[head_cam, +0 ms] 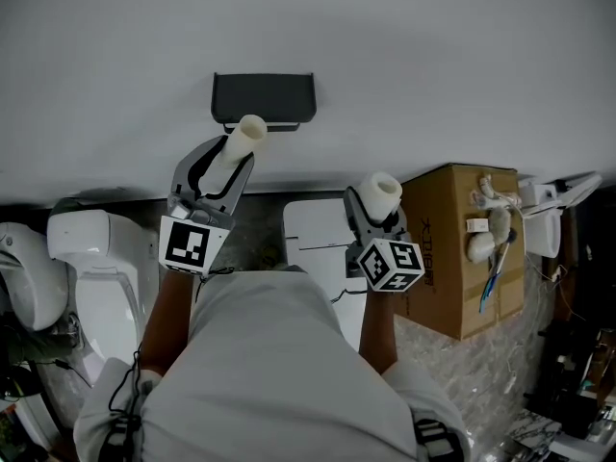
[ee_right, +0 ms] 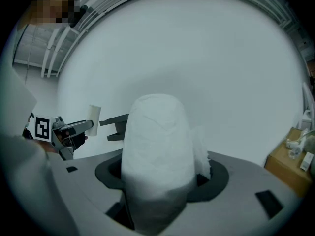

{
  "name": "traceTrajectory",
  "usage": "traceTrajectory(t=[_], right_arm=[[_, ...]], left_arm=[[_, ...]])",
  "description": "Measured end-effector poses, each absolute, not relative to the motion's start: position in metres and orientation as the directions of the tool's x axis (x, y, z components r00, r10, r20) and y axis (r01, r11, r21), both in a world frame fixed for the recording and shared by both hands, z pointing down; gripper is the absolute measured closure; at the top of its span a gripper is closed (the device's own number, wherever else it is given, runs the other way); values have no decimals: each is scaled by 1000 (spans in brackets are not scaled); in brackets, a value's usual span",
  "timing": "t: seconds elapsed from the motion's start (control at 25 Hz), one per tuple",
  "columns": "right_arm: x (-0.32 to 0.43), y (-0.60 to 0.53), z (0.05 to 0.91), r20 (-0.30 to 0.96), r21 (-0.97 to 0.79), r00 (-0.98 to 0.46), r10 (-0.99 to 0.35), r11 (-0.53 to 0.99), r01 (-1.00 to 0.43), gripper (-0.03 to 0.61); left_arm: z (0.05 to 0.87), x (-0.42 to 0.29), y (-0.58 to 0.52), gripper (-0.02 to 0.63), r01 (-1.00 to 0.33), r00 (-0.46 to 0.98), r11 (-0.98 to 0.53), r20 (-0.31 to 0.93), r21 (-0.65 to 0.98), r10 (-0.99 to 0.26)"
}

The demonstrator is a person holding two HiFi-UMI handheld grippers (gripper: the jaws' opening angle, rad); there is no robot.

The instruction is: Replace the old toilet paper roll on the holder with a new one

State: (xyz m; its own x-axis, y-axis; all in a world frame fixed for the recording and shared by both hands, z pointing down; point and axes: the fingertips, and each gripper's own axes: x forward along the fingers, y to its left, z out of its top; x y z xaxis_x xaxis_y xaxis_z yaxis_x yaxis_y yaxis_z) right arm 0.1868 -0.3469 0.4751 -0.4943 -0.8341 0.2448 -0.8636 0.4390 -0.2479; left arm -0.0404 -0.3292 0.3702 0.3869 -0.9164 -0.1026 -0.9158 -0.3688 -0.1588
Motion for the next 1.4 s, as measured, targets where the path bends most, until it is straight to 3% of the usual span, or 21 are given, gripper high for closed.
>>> traceTrajectory(t=[0.16,0.64,1.04,1.4], right_arm=[[178,-337,469,256,-196,-489,-834,450,-871,268],[152,-326,459,359,186,-402,-843,486,-854,270],[138,-370,473,423,554,-299,-856,505,-662,272],[119,-414,494,406,759,-246,-880,475,-445,272]], left_arm=[[378,-77,-314,414,-941,319,-313,-29,-128,-947],[372,-151,-263,414,-977,211,-209,-64,-37,-975],[380,-167,-260,414,-990,129,-128,-24,-51,-991],[392,-177,-261,414,-996,54,-55,15,-68,-998]])
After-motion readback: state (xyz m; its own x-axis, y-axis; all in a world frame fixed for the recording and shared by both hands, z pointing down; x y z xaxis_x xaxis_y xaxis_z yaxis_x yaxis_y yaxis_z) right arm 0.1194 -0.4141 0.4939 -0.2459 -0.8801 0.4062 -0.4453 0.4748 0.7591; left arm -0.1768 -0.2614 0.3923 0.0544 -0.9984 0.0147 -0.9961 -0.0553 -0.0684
